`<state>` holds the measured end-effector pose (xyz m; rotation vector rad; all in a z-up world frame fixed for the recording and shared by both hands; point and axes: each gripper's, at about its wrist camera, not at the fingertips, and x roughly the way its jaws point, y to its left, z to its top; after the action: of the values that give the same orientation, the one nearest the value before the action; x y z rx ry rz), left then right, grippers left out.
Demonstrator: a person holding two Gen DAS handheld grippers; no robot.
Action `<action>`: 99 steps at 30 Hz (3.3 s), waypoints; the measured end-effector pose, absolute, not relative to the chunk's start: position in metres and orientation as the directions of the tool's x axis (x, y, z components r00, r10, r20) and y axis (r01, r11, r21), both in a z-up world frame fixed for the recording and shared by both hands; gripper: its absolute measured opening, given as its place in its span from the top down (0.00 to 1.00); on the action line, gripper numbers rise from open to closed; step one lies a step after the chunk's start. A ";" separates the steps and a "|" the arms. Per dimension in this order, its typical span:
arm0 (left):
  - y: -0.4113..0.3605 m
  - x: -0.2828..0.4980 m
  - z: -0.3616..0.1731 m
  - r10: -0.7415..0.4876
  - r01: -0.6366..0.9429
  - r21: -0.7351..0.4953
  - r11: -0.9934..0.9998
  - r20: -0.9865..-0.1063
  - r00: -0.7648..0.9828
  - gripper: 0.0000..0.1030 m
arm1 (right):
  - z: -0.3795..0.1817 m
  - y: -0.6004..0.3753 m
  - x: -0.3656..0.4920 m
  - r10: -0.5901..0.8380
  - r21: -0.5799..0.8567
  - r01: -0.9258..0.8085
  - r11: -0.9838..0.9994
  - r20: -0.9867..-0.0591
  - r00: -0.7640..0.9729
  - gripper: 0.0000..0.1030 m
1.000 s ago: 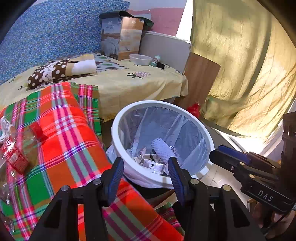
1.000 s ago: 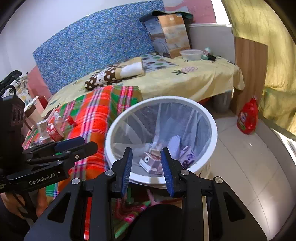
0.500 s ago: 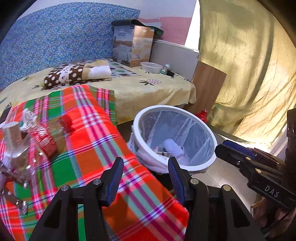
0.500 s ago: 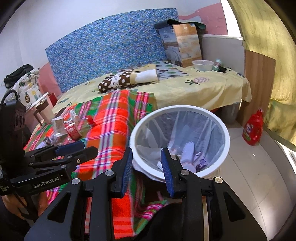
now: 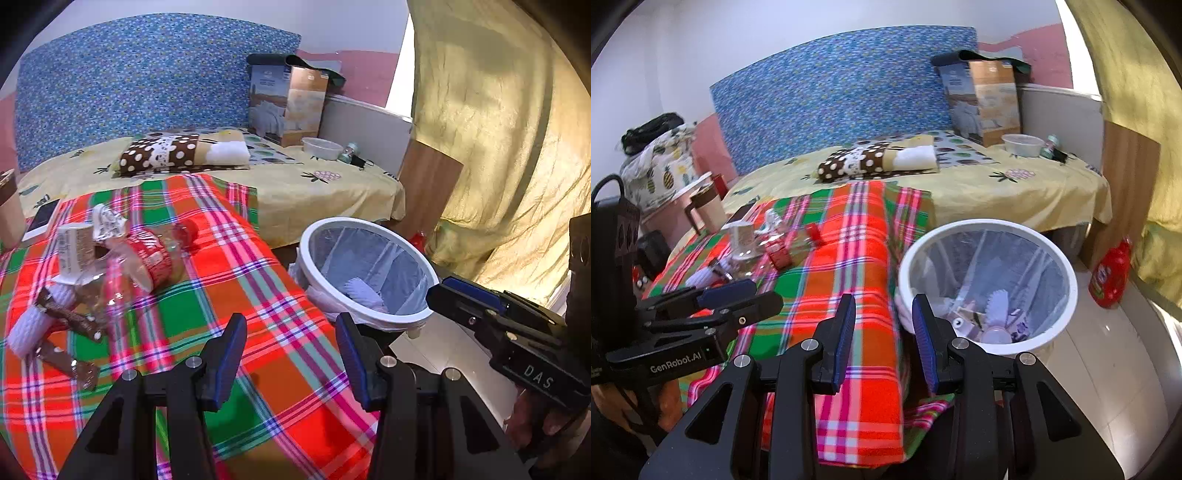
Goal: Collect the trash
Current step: 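Move both tools back over the bed toward the foam sleeve and bottle, then grasp the white foam sleeve with the left gripper while the right gripper grasps the red-label cola bottle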
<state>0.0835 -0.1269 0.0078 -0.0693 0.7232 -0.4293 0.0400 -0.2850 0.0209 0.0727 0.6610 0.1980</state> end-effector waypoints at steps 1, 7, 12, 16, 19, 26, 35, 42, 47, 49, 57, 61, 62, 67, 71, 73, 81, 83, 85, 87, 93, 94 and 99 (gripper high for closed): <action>-0.124 0.081 0.008 -0.402 0.353 -0.208 0.912 -0.625 0.670 0.52 | 0.021 -0.283 0.040 0.210 0.129 -0.166 0.978 -0.603 0.770 0.67; -0.107 0.072 0.010 -0.376 0.320 -0.205 0.925 -0.621 0.688 0.52 | 0.022 -0.269 0.037 0.239 0.129 -0.203 0.971 -0.602 0.762 0.67; -0.096 0.063 0.010 -0.351 0.293 -0.198 0.936 -0.622 0.700 0.52 | 0.021 -0.260 0.036 0.265 0.133 -0.232 0.964 -0.602 0.754 0.67; -0.086 0.058 0.007 -0.316 0.262 -0.180 0.948 -0.625 0.713 0.52 | 0.019 -0.252 0.036 0.296 0.143 -0.265 0.954 -0.605 0.740 0.67; -0.078 0.055 0.004 -0.295 0.240 -0.173 0.955 -0.629 0.719 0.52 | 0.016 -0.244 0.038 0.324 0.154 -0.294 0.943 -0.612 0.721 0.67; -0.044 0.054 -0.010 -0.252 0.159 -0.198 0.967 -0.655 0.713 0.52 | 0.012 -0.226 0.050 0.370 0.170 -0.344 0.923 -0.633 0.680 0.67; 0.004 0.061 -0.011 -0.158 0.038 -0.193 0.981 -0.658 0.737 0.52 | 0.006 -0.208 0.062 0.417 0.197 -0.388 0.900 -0.648 0.638 0.67; 0.039 0.075 -0.024 -0.086 -0.081 -0.207 0.975 -0.687 0.722 0.52 | 0.003 -0.205 0.069 0.418 0.198 -0.392 0.898 -0.663 0.622 0.53; 0.058 0.089 -0.026 -0.029 -0.131 -0.181 0.975 -0.686 0.727 0.52 | 0.003 -0.201 0.078 0.419 0.201 -0.394 0.897 -0.669 0.614 0.53; 0.065 0.098 -0.025 -0.006 -0.137 -0.157 0.978 -0.680 0.733 0.52 | 0.003 -0.199 0.081 0.424 0.205 -0.398 0.894 -0.669 0.611 0.53; 0.095 0.140 -0.034 0.024 -0.116 -0.083 0.990 -0.701 0.713 0.47 | 0.002 -0.185 0.094 0.432 0.205 -0.410 0.889 -0.675 0.598 0.53; 0.102 0.158 -0.053 -0.006 -0.082 -0.078 0.994 -0.760 0.650 0.47 | 0.002 -0.181 0.096 0.437 0.209 -0.415 0.886 -0.676 0.593 0.53; 0.103 0.160 -0.056 -0.023 -0.069 -0.088 0.994 -0.766 0.642 0.47 | 0.001 -0.180 0.097 0.435 0.206 -0.415 0.886 -0.678 0.592 0.53; 0.095 0.160 -0.062 -0.057 -0.031 -0.097 0.995 -0.777 0.626 0.69 | 0.000 -0.183 0.098 0.429 0.207 -0.408 0.889 -0.687 0.586 0.53; 0.084 0.154 -0.059 -0.097 -0.003 -0.128 0.992 -0.767 0.634 0.77 | 0.000 -0.186 0.096 0.429 0.212 -0.403 0.890 -0.686 0.587 0.53; 0.072 0.152 -0.056 -0.119 0.039 -0.123 0.992 -0.760 0.639 0.78 | 0.000 -0.187 0.096 0.431 0.216 -0.401 0.890 -0.684 0.589 0.53; 0.024 0.137 -0.044 -0.234 0.197 -0.137 0.971 -0.728 0.644 0.79 | 0.001 -0.198 0.094 0.423 0.229 -0.374 0.899 -0.676 0.604 0.53; 0.015 0.132 -0.042 -0.250 0.219 -0.139 0.966 -0.725 0.642 0.79 | 0.001 -0.199 0.096 0.422 0.241 -0.359 0.902 -0.671 0.609 0.53; 0.016 0.129 -0.042 -0.242 0.205 -0.141 0.969 -0.725 0.645 0.79 | 0.002 -0.202 0.099 0.429 0.267 -0.342 0.901 -0.659 0.617 0.53; 0.021 0.127 -0.041 -0.231 0.176 -0.152 0.973 -0.722 0.652 0.79 | 0.003 -0.202 0.101 0.433 0.284 -0.329 0.901 -0.648 0.626 0.47; 0.039 0.125 -0.040 -0.161 0.069 -0.155 0.985 -0.721 0.675 0.79 | 0.003 -0.186 0.120 0.429 0.277 -0.330 0.902 -0.645 0.632 0.38; 0.041 0.125 -0.040 -0.150 0.054 -0.154 0.987 -0.721 0.676 0.78 | 0.002 -0.185 0.122 0.427 0.270 -0.336 0.903 -0.654 0.625 0.38; 0.048 0.131 -0.045 -0.134 0.024 -0.159 0.987 -0.731 0.669 0.76 | -0.003 -0.166 0.145 0.406 0.226 -0.359 0.906 -0.708 0.578 0.38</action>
<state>0.1312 0.0485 -0.0452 -0.1399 0.8339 -0.0891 0.1447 -0.1658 -0.0034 0.0599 0.8439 0.4475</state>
